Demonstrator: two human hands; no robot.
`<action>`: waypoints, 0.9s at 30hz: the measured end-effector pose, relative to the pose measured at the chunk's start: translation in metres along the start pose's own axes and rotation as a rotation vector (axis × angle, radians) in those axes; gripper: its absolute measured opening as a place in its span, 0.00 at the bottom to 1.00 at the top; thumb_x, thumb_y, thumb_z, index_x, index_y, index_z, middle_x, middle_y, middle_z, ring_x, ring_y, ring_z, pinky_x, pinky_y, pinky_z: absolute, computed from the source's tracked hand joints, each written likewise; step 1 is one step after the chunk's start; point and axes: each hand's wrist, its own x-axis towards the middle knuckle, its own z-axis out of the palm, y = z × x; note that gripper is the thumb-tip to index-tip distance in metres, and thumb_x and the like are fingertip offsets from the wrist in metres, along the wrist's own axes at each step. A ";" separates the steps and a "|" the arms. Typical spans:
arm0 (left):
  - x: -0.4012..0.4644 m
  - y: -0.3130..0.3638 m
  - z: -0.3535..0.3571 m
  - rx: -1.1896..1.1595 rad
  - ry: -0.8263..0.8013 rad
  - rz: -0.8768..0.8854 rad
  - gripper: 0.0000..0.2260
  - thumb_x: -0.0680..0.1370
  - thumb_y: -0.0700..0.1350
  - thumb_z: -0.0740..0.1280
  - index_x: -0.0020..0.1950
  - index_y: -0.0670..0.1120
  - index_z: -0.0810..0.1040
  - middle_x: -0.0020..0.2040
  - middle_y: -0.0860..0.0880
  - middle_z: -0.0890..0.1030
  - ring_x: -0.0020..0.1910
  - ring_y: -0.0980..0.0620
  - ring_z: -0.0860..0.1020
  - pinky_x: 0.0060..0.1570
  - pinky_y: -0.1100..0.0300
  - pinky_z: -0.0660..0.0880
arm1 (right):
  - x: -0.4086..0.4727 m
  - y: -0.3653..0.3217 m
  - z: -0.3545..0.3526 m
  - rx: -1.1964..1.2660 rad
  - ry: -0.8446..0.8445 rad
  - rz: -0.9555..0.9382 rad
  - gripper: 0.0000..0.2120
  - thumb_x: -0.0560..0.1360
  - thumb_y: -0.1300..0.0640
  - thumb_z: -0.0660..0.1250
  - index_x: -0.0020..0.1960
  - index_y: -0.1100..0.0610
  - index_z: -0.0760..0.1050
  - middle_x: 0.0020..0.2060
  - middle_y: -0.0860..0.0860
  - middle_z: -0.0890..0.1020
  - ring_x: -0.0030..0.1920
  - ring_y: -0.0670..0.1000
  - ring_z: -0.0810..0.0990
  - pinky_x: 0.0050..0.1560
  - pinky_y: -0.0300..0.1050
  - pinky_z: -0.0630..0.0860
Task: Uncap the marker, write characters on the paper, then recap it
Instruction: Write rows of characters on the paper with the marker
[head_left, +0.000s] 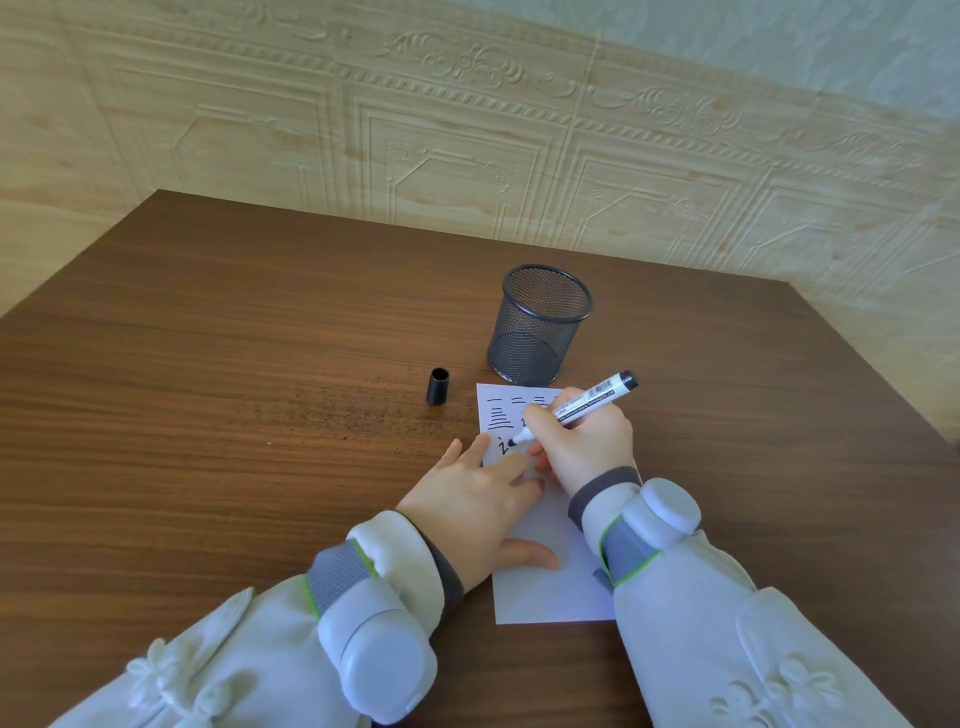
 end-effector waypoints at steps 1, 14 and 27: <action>0.000 0.000 0.000 0.001 0.005 0.003 0.31 0.75 0.65 0.54 0.74 0.50 0.58 0.73 0.52 0.58 0.74 0.41 0.51 0.72 0.43 0.49 | 0.001 0.001 0.000 -0.030 0.004 -0.007 0.08 0.69 0.61 0.68 0.33 0.65 0.75 0.24 0.53 0.79 0.19 0.41 0.73 0.23 0.32 0.70; 0.000 0.000 0.000 0.007 0.003 -0.005 0.31 0.75 0.65 0.55 0.73 0.50 0.59 0.71 0.50 0.61 0.74 0.43 0.51 0.72 0.43 0.49 | 0.007 0.010 0.000 -0.074 0.146 0.002 0.13 0.67 0.56 0.67 0.25 0.56 0.70 0.28 0.57 0.81 0.32 0.56 0.78 0.36 0.45 0.75; 0.001 -0.001 0.000 -0.004 -0.002 -0.014 0.30 0.75 0.65 0.54 0.73 0.52 0.58 0.72 0.51 0.60 0.74 0.43 0.51 0.73 0.45 0.48 | 0.009 0.005 -0.012 0.341 0.167 0.050 0.15 0.73 0.56 0.70 0.31 0.57 0.70 0.20 0.51 0.77 0.17 0.49 0.71 0.22 0.39 0.67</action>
